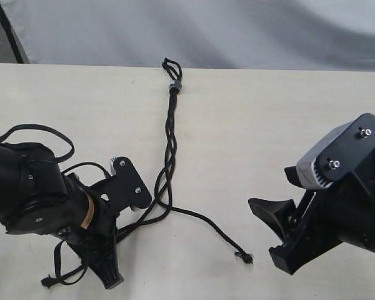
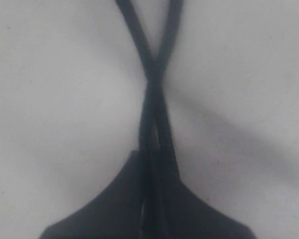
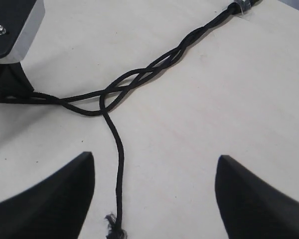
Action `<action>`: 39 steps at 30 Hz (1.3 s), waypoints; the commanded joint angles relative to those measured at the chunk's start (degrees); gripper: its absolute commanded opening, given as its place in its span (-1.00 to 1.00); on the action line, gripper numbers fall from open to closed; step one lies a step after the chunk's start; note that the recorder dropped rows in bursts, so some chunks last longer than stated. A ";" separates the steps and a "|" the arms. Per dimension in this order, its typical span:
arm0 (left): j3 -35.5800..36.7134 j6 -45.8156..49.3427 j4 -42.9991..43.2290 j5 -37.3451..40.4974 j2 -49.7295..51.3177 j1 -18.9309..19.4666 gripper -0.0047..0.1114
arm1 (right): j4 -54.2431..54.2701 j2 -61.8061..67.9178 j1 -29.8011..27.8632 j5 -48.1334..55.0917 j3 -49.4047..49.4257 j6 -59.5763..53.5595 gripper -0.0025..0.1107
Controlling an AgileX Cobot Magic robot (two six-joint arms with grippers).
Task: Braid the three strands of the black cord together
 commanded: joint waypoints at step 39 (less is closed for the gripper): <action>-3.63 4.40 12.38 6.37 0.49 -11.24 -0.92 | -0.43 -0.42 -0.35 -0.74 0.16 -0.18 0.19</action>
